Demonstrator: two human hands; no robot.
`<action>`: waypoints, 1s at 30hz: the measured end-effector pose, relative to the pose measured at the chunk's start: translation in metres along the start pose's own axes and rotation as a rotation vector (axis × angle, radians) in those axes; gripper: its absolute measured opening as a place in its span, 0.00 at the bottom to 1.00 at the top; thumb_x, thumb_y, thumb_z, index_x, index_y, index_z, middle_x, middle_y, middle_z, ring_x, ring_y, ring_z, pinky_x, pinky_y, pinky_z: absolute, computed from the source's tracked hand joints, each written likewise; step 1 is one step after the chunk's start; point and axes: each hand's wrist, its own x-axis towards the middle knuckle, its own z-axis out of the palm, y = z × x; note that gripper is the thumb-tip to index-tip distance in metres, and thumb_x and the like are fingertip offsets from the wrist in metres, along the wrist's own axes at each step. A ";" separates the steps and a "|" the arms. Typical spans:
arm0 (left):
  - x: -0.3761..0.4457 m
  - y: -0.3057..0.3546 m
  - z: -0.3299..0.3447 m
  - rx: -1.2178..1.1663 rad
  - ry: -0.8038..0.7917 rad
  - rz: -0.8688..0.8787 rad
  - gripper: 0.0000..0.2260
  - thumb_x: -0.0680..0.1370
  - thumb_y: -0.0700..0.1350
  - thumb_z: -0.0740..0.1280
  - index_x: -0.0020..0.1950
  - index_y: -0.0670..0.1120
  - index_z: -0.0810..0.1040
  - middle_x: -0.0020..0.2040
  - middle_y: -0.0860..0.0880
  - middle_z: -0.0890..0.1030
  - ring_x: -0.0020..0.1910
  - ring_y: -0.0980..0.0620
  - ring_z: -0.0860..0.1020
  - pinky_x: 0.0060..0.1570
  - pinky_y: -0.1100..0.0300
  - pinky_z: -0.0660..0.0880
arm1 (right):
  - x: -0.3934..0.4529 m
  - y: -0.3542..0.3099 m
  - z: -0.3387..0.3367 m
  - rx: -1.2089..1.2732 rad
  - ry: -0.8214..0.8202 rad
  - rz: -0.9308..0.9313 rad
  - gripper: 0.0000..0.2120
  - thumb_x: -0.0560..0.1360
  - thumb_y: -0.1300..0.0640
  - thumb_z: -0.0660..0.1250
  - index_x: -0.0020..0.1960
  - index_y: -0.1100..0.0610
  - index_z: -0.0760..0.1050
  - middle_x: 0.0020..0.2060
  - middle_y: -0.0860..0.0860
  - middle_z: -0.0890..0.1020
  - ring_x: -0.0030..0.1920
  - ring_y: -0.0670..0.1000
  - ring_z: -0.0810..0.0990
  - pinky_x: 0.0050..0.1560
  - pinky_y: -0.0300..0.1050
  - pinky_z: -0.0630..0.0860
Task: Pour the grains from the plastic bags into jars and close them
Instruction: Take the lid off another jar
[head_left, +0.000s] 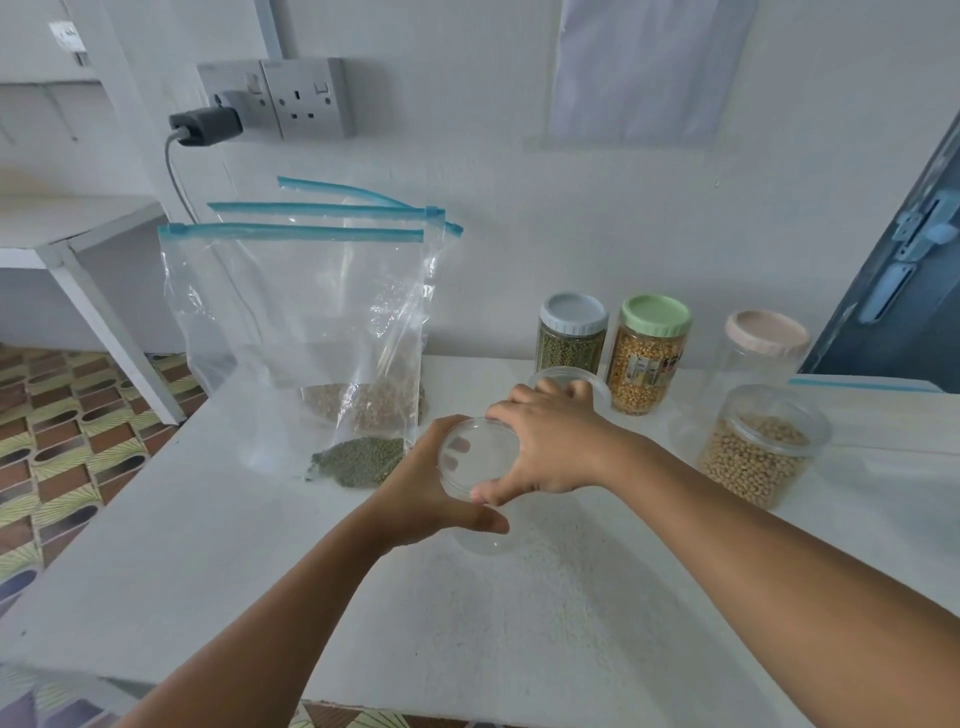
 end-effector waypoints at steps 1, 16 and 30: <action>0.000 -0.001 -0.001 -0.011 -0.010 -0.012 0.54 0.56 0.54 0.89 0.76 0.65 0.63 0.67 0.58 0.73 0.64 0.60 0.74 0.60 0.61 0.73 | 0.000 0.001 -0.001 -0.003 -0.012 -0.003 0.52 0.65 0.17 0.61 0.80 0.47 0.62 0.71 0.48 0.69 0.71 0.54 0.62 0.67 0.56 0.58; 0.010 -0.009 0.015 -0.034 0.027 0.043 0.50 0.58 0.52 0.89 0.75 0.57 0.68 0.67 0.57 0.77 0.68 0.59 0.75 0.66 0.56 0.73 | 0.005 -0.006 0.004 0.015 0.056 0.027 0.47 0.64 0.18 0.63 0.71 0.49 0.71 0.59 0.47 0.72 0.62 0.52 0.68 0.63 0.57 0.61; 0.008 -0.003 0.010 -0.086 0.024 -0.008 0.53 0.58 0.49 0.89 0.75 0.61 0.62 0.68 0.56 0.75 0.66 0.60 0.76 0.59 0.60 0.79 | 0.006 0.008 -0.010 -0.035 0.024 0.054 0.52 0.63 0.12 0.51 0.72 0.47 0.72 0.66 0.49 0.72 0.69 0.54 0.65 0.69 0.58 0.58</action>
